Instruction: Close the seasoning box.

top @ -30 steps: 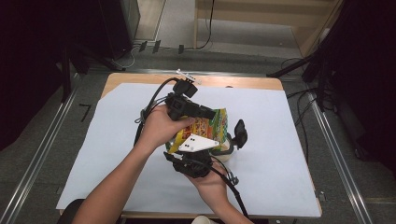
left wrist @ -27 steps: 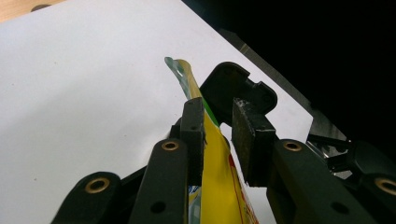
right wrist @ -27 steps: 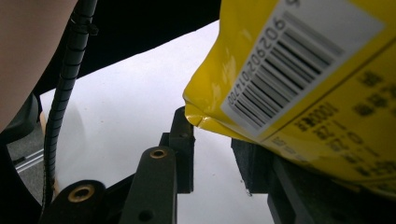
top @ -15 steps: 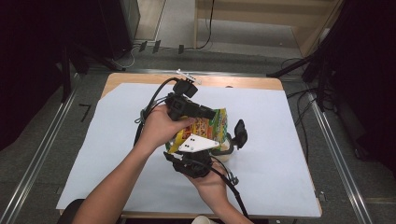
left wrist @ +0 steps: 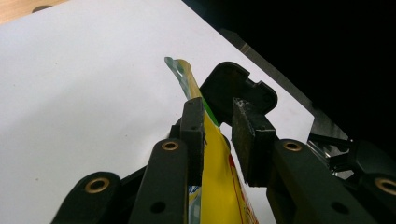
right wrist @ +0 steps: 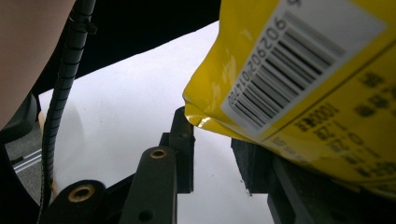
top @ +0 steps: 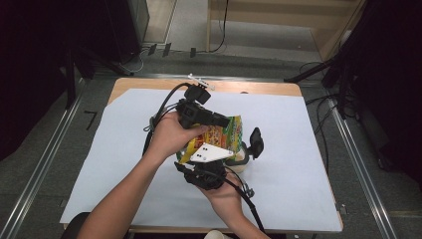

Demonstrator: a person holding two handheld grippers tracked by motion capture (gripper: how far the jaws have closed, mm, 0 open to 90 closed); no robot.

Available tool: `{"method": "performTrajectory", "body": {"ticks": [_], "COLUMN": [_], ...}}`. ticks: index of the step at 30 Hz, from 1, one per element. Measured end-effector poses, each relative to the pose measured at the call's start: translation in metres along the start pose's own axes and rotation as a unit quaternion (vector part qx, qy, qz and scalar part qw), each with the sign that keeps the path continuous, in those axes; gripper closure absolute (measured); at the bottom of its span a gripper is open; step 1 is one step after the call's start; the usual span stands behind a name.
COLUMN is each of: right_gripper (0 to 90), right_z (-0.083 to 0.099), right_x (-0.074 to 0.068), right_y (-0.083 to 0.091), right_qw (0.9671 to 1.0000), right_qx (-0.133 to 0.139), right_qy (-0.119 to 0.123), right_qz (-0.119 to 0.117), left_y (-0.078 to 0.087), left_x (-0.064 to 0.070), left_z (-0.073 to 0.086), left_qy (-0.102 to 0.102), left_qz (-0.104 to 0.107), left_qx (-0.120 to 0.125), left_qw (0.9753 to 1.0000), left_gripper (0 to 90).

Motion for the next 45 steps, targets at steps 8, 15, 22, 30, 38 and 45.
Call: {"method": "performTrajectory", "body": {"ticks": [8, 15, 22, 30, 38, 45], "right_gripper": [71.3, 71.3, 71.4, 71.4, 71.0, 71.2], "right_z": [0.0001, 0.0001, 0.0000, 0.0003, 0.0006, 0.0050], "right_x": [0.0000, 0.0000, 0.0002, 0.0001, 0.0001, 0.0032], "right_y": [0.0000, 0.0001, 0.0001, -0.0001, -0.0002, -0.0037], "right_qw": [1.0000, 1.0000, 1.0000, 1.0000, 1.0000, 1.0000], "right_qx": [0.000, 0.000, 0.001, 0.000, 0.002, 0.008], "right_qy": [0.000, 0.000, 0.000, 0.000, 0.003, -0.004], "right_qz": [0.000, 0.000, 0.001, 0.000, 0.002, 0.001], "left_y": [0.0000, 0.0000, -0.0001, -0.0003, -0.0004, -0.0039], "left_x": [0.0001, 0.0001, 0.0005, 0.0004, 0.0014, 0.0056], "left_z": [0.0000, 0.0000, 0.0000, 0.0000, 0.0001, 0.0008], "left_qy": [-0.001, 0.000, -0.001, -0.001, -0.003, -0.014], "left_qz": [0.000, 0.000, -0.001, 0.001, -0.001, -0.007], "left_qx": [0.000, 0.000, 0.000, 0.000, 0.000, -0.005], "left_qw": [1.0000, 1.0000, 1.0000, 1.0000, 1.0000, 0.9999], "left_gripper": [75.0, 75.1, 75.1, 75.0, 74.9, 75.0]}}
Point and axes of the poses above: each handheld gripper's, and its own axes: y roughly backward along the jaws, z roughly out of its underside, x roughly to its right, the point moved 3 cm from there along -y, roughly forward along the jaws, and after that the axes turned 10 degrees about -x, right-handed, at the moved point
